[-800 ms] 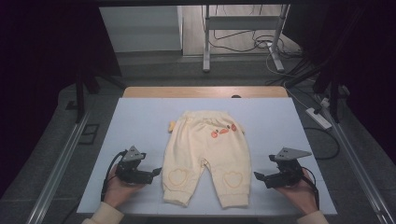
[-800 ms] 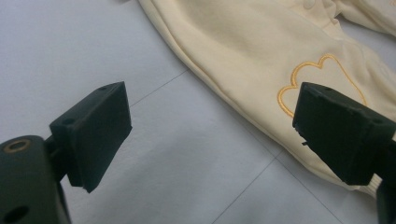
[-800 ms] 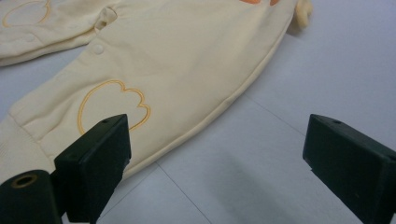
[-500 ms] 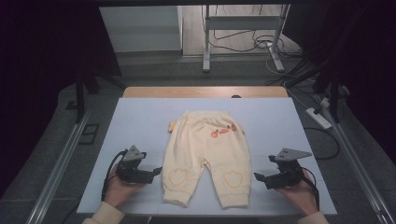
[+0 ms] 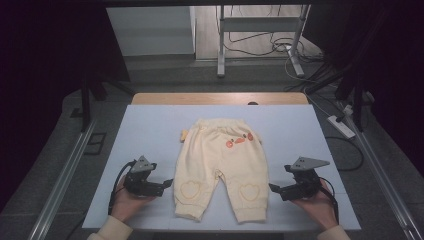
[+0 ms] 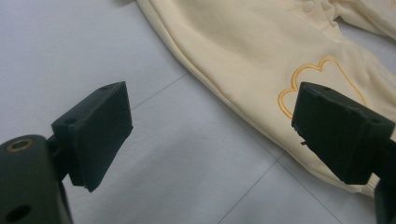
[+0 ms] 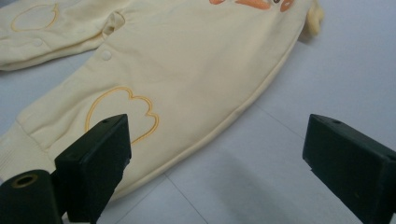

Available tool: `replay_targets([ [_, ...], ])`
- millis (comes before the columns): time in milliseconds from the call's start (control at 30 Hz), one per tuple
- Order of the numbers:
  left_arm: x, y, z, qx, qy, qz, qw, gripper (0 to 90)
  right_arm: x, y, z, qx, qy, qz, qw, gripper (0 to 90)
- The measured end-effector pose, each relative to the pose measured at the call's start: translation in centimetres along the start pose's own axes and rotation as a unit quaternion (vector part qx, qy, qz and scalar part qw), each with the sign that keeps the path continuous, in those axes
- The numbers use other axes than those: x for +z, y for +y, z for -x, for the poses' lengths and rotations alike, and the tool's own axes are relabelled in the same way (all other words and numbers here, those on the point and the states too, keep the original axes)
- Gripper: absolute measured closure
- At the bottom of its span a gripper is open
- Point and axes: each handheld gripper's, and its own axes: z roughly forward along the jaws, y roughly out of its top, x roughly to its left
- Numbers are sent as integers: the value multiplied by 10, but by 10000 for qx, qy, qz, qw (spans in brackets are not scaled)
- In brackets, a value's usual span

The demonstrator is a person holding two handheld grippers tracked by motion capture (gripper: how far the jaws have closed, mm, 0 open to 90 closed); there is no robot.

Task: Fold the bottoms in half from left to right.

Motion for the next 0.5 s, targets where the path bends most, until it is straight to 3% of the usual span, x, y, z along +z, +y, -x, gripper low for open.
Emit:
replay_targets([
  [500,3,1,-2,-80,-24,35,10000,122,11,16,-14,-162,258,50,9995,83],
])
